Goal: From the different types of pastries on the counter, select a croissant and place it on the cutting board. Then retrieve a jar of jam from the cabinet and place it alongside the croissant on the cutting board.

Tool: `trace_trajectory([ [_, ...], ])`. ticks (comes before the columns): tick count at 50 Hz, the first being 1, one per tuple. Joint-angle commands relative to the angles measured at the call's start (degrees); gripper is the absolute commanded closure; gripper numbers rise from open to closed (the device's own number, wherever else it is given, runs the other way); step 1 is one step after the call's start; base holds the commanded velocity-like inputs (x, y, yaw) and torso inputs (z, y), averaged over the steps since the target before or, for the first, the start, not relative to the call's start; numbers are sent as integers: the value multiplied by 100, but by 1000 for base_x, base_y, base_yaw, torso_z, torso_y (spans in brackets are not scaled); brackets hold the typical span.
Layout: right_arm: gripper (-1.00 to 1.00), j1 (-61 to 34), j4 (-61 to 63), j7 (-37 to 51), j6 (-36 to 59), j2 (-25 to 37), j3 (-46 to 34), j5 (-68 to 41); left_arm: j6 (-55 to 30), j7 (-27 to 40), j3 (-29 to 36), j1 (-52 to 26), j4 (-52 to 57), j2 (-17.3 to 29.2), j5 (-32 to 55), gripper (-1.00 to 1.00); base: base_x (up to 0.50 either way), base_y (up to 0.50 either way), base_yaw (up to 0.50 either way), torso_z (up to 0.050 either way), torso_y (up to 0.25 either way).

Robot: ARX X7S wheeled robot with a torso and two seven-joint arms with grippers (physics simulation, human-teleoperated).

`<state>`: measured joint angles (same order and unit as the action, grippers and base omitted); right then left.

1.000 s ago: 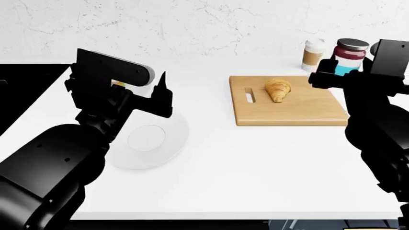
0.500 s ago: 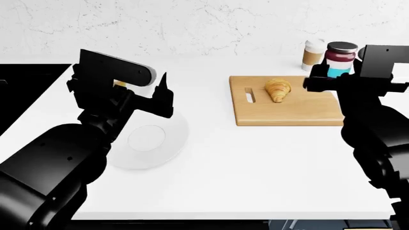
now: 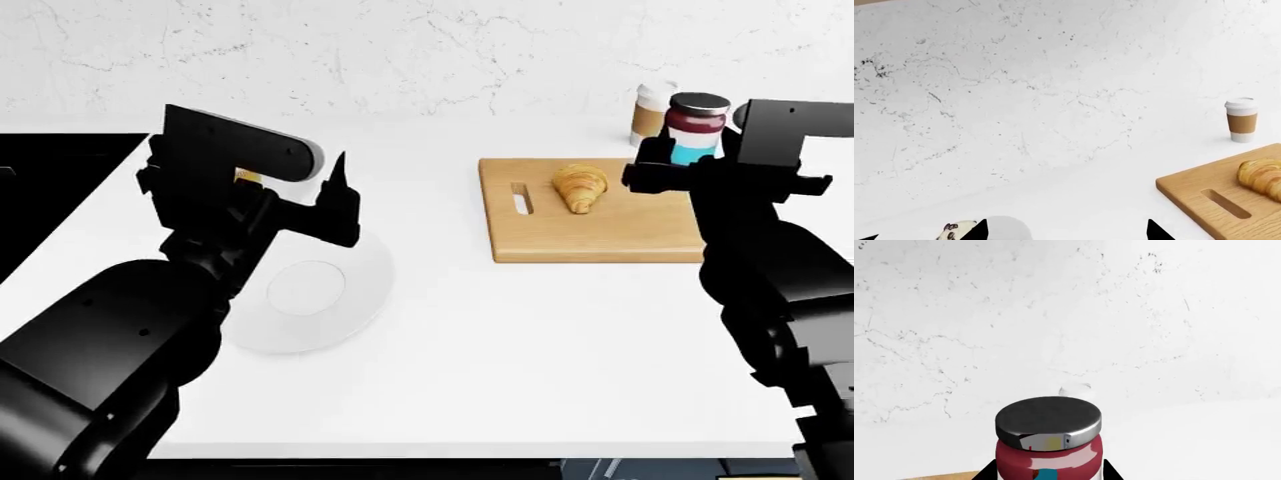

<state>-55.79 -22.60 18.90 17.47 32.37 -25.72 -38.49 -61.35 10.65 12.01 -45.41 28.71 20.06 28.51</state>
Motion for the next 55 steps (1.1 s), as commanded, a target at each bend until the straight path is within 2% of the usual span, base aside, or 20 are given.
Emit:
trace_trajectory([
  [1,100,-14,-236,-116,-93,-100,-3,142,-9,24,-12,-1,17,18,32,-100,0,0,0,0,0],
  [55,100,-70,-1228,-314,-449,-480,-100,341,61,66,-41,-23,-20,91,160,-100,0,0,0,0,0],
])
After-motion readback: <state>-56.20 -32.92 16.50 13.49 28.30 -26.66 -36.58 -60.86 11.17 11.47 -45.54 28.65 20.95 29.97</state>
